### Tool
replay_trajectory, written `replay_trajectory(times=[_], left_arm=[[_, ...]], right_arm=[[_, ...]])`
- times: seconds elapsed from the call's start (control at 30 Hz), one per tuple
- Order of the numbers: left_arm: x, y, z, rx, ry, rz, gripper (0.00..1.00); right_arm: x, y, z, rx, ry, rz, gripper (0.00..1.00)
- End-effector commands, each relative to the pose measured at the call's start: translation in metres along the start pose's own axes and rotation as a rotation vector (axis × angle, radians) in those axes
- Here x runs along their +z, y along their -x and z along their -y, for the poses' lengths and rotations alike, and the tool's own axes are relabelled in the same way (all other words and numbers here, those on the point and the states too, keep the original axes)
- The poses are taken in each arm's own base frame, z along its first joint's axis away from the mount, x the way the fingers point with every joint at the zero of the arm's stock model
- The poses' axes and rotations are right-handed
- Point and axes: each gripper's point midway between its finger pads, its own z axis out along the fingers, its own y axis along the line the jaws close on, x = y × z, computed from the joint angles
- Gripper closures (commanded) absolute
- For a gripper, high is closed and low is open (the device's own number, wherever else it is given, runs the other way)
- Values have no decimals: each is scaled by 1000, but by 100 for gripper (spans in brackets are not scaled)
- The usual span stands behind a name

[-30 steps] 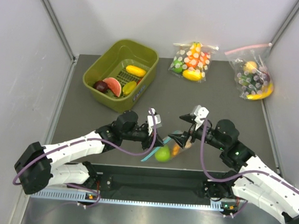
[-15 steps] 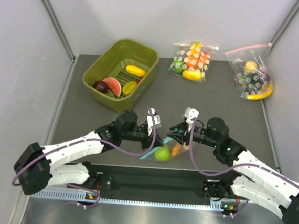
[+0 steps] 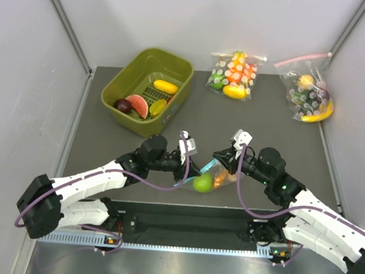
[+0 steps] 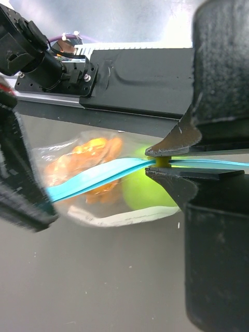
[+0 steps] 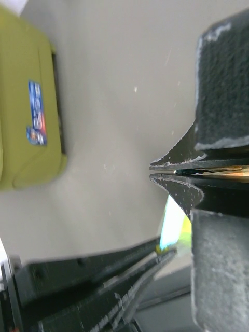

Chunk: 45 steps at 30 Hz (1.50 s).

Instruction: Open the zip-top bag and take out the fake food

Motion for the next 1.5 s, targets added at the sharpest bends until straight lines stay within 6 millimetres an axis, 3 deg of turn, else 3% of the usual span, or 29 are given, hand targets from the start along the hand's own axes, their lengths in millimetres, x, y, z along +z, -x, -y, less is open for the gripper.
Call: replay_trajectory(times=[0.0,0.33,0.5,0.87,0.93,0.97,1.0,1.07,1.13,1.17,1.2,1.23,1.27,1.3,1.33,1.47], left_arm=[[-1,6,8,16,-37,11,98],[0,-1,6,-3,-31,-15,98],[-1,-4,5,-10,-19,-20,98],[1,-3,-3,-17,24,-15,100],[4,1,-9,-22,57,1,100],[6,4,-12,-23,75,10,100],[9,6,-16,-20,111,16,100],[21,12,-22,-15,149,26,100],[38,3,-30,-8,228,-10,100],[45,12,-32,2,250,-3,100],[54,10,-28,11,255,-16,100],[61,2,-40,6,323,-39,100],[67,10,-41,13,341,-22,100],[75,4,-37,18,338,-37,100],[75,7,-46,23,406,-24,100],[81,20,-47,28,459,21,100]], right_arm=[[-9,30,45,-55,-228,72,100],[-17,46,103,-60,-414,76,100],[-19,45,136,-52,-476,50,100],[-15,48,162,-14,-535,26,100],[-18,53,161,16,-543,26,92],[-20,49,160,48,-548,12,81],[-24,54,157,56,-551,23,56],[-36,64,153,97,-580,66,38],[-48,66,152,124,-613,76,22],[-54,63,151,159,-638,73,20],[-61,69,147,173,-645,96,19],[-65,63,144,198,-647,75,19],[-65,60,140,242,-638,78,19],[-65,59,135,265,-626,81,20],[-64,48,131,293,-615,54,20],[-62,20,119,425,-604,3,21]])
